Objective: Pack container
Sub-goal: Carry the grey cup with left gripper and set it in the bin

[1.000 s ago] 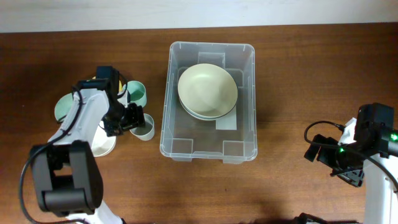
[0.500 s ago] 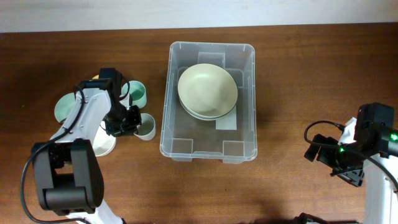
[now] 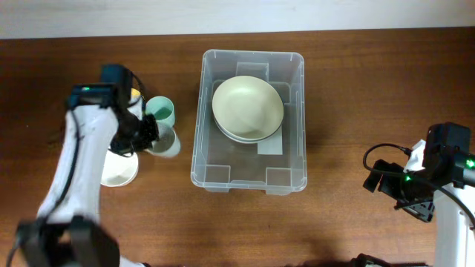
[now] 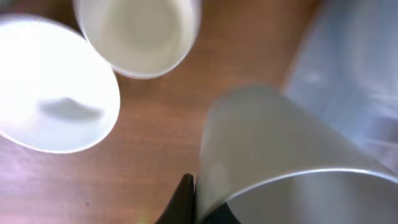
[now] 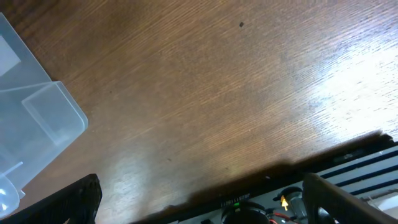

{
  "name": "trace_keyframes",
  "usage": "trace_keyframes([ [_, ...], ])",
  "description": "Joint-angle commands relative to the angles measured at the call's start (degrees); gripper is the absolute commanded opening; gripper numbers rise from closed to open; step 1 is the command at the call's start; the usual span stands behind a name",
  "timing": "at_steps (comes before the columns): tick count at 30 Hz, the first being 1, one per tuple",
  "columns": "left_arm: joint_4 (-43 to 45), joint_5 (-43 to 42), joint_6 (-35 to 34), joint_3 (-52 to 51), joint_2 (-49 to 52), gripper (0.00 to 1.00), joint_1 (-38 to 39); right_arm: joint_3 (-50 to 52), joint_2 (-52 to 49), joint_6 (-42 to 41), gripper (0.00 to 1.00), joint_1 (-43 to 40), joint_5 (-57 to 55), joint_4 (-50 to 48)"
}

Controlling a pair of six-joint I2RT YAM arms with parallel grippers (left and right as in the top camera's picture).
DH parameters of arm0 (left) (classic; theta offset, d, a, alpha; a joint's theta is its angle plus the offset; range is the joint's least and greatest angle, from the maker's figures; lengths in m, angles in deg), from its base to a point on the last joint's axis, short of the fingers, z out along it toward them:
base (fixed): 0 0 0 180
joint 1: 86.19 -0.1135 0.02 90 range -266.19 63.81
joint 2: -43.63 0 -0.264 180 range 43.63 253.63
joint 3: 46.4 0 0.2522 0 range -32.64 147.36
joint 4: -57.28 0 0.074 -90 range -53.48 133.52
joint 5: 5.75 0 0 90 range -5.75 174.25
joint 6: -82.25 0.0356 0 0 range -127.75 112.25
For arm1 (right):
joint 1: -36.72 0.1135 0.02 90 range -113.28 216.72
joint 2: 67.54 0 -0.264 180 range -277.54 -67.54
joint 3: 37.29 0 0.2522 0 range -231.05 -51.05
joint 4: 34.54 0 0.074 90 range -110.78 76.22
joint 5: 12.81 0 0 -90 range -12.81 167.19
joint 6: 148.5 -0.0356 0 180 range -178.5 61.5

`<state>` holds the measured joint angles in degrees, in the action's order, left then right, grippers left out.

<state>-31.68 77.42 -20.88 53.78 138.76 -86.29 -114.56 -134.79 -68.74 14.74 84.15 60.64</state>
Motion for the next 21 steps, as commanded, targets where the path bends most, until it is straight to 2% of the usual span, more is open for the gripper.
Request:
trace_keyframes([
  [1, 0.6, 0.6, -0.3, 5.9, -8.9, 0.01, 4.5, 0.2, 0.0, 0.4, 0.99, 0.3, 0.3, -0.5],
  [3, 3.8, 0.7, -0.3, 6.3, -11.1, 0.01, 9.6, 0.2, 0.0, 0.4, 0.99, 0.3, 0.3, -0.5],
  [7, 6.2, 0.6, 0.1, 6.3, -9.3, 0.01, 17.6, 0.2, 0.0, 0.4, 0.99, 0.3, 0.3, -0.5],
  [12, 8.8, 0.6, 2.7, 6.3, 0.8, 0.01, 29.7, 0.2, 0.0, 0.4, 0.99, 0.3, 0.3, -0.5],
  [17, 12.5, 0.4, 4.0, 6.3, 10.0, 0.01, 36.4, 0.2, 0.0, 0.4, 0.99, 0.3, 0.3, -0.5],
  [21, 14.8, 0.5, 4.0, 6.3, 14.4, 0.01, 38.6, 0.2, 0.0, 0.4, 0.99, 0.3, 0.3, -0.5],
])
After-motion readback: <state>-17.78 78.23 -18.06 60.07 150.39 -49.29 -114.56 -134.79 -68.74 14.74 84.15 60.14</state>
